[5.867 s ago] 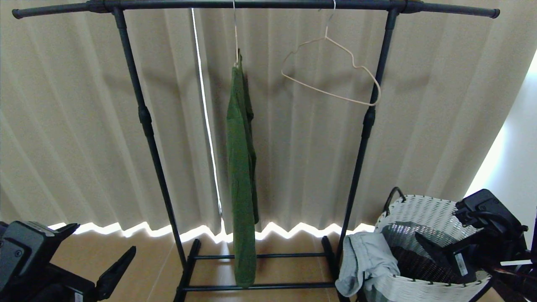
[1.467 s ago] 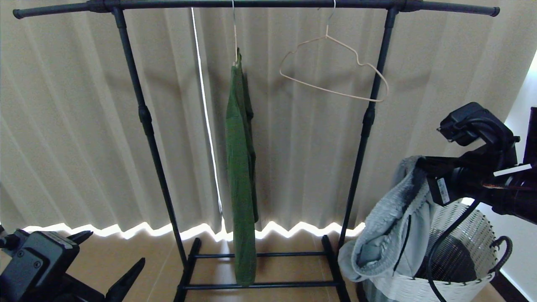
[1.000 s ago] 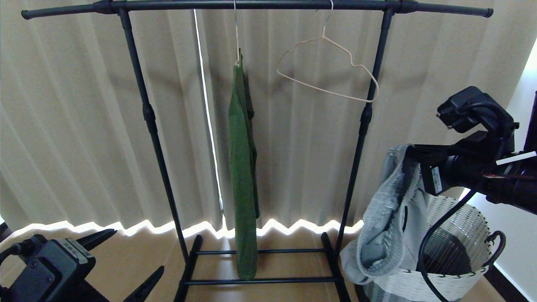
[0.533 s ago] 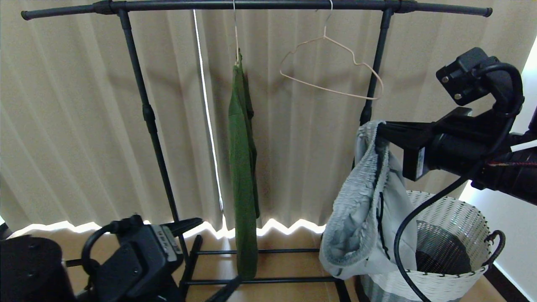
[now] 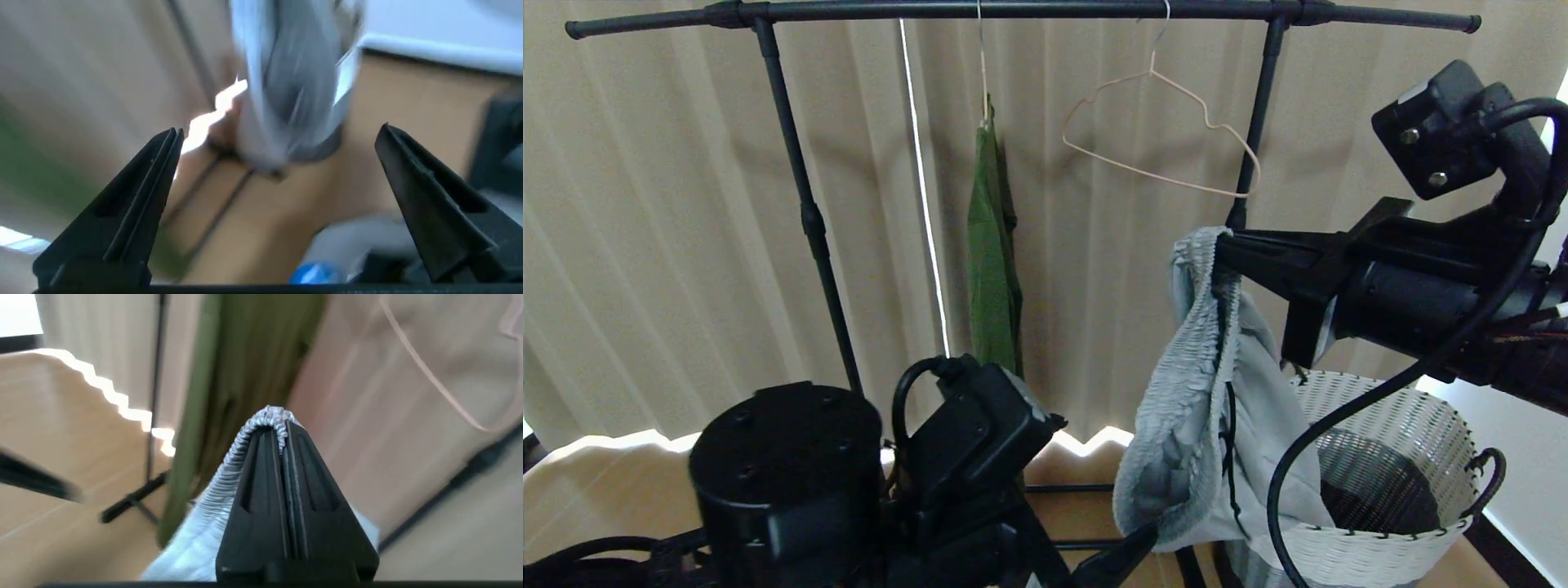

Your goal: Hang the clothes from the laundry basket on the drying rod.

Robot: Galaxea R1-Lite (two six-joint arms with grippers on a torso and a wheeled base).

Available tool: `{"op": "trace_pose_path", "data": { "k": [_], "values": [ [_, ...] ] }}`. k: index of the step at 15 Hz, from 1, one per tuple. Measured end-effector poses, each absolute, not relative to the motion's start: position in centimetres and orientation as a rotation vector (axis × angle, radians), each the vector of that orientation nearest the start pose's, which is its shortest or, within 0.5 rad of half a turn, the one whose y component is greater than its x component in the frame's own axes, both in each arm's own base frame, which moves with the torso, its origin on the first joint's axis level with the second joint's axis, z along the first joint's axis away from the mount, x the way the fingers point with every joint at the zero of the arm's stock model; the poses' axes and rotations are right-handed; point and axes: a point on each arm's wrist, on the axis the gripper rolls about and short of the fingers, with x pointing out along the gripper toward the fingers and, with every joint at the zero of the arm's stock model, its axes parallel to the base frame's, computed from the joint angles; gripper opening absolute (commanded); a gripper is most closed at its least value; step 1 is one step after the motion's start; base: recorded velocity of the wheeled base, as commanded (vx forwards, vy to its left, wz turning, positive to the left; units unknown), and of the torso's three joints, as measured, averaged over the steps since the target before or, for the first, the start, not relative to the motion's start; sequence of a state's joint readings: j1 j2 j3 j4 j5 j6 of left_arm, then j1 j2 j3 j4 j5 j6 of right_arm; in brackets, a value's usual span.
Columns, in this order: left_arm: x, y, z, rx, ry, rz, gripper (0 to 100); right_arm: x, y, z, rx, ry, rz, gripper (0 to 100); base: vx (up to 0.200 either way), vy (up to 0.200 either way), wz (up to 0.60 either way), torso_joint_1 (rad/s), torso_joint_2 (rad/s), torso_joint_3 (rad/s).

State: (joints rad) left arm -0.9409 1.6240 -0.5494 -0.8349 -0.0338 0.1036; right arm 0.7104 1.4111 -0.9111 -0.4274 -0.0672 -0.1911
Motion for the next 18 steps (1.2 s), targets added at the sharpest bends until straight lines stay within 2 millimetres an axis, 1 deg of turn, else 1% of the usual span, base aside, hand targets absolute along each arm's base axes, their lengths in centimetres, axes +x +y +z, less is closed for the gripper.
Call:
{"op": "trace_pose_path", "data": {
  "k": [2, 4, 7, 10, 11, 14, 16, 18],
  "values": [
    [17.0, -22.9, 14.9, 0.192, 0.209, -0.967, 100, 17.7, 16.0, 27.5, -0.206, -0.012, 0.695, 0, 0.000, 0.000, 0.00, 0.000, 0.00, 0.000],
    [18.1, -23.9, 13.4, 0.202, 0.259, -0.927, 100, 17.3, 15.8, 27.7, -0.201, -0.023, 0.701, 0, 0.000, 0.000, 0.00, 0.000, 0.00, 0.000],
    [20.0, -24.0, 11.1, 0.236, 0.326, -0.818, 100, 16.8, 15.4, 28.0, -0.197, -0.037, 0.703, 0, 0.000, 0.000, 0.00, 0.000, 0.00, 0.000],
    [20.6, -23.7, 9.8, 0.255, 0.369, -0.790, 100, 16.4, 15.0, 28.0, -0.195, -0.042, 0.702, 0, 0.000, 0.000, 0.00, 0.000, 0.00, 0.000],
    [20.6, -23.6, 9.5, 0.261, 0.378, -0.789, 0, 16.3, 14.9, 28.0, -0.195, -0.044, 0.702, 0, 0.000, 0.000, 0.00, 0.000, 0.00, 0.000],
    [20.5, -23.4, 9.4, 0.265, 0.364, -0.782, 0, 16.2, 14.8, 28.2, -0.193, -0.049, 0.697, 0, 0.000, 0.000, 0.00, 0.000, 0.00, 0.000],
    [20.0, -23.0, 9.4, 0.251, 0.278, -0.780, 0, 16.4, 14.5, 28.2, -0.192, -0.049, 0.682, 0, 0.000, 0.000, 0.00, 0.000, 0.00, 0.000],
    [19.3, -22.1, 9.0, 0.289, 0.215, -0.782, 0, 16.8, 14.1, 28.3, -0.191, -0.049, 0.659, 0, 0.000, 0.000, 0.00, 0.000, 0.00, 0.000]
  ]
}}
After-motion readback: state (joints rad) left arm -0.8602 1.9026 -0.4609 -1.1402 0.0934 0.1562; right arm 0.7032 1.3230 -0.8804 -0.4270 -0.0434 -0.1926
